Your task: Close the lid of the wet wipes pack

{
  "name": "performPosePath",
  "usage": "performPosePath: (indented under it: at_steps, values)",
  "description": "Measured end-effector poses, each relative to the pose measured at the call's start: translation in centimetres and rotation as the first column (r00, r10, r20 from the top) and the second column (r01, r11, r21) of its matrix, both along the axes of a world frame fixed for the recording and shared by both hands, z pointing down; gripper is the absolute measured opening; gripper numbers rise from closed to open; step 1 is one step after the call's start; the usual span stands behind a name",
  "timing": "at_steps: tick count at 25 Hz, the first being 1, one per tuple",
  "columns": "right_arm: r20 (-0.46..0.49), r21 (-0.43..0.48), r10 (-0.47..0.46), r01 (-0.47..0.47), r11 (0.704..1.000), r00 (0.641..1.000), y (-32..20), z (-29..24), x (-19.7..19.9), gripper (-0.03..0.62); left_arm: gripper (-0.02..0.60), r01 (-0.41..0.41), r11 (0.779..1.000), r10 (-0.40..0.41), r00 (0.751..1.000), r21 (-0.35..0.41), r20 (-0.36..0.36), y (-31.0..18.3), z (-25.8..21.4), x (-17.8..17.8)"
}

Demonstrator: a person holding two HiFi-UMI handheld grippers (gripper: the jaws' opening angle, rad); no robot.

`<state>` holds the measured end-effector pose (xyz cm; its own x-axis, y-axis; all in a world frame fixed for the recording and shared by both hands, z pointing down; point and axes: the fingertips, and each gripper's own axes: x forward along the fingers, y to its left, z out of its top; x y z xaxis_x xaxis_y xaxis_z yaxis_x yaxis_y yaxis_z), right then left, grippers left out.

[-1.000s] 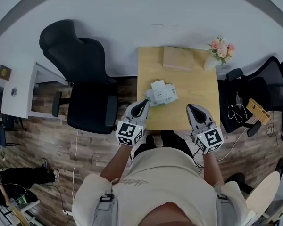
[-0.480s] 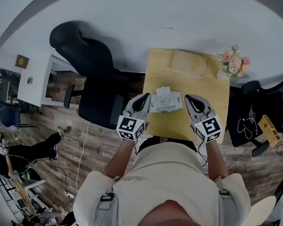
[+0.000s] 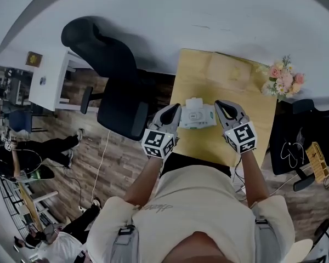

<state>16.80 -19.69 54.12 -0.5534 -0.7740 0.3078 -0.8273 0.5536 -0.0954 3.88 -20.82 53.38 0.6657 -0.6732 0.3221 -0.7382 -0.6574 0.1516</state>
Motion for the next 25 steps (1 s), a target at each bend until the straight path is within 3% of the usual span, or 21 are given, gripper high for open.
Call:
performPosePath:
  at_steps: [12,18,25]
  values:
    - [-0.077,-0.145,0.007,-0.018,0.989,0.997,-2.3,6.6,-2.9,0.003,0.017,-0.038,0.999,0.038,0.999,-0.039,0.011,-0.6,3.2,-2.0]
    - [-0.120,-0.229,-0.035,0.007,0.973,0.992,-3.3,10.3,-3.6,0.006,0.017,-0.031,0.997,0.031,1.000,-0.078,-0.003,-1.1,5.1,-2.6]
    - [-0.120,-0.371,-0.078,0.028,0.928,0.990,-4.6,15.4,-4.1,0.060,0.017,-0.044,0.993,0.043,0.999,-0.109,-0.017,-1.2,6.7,-2.7]
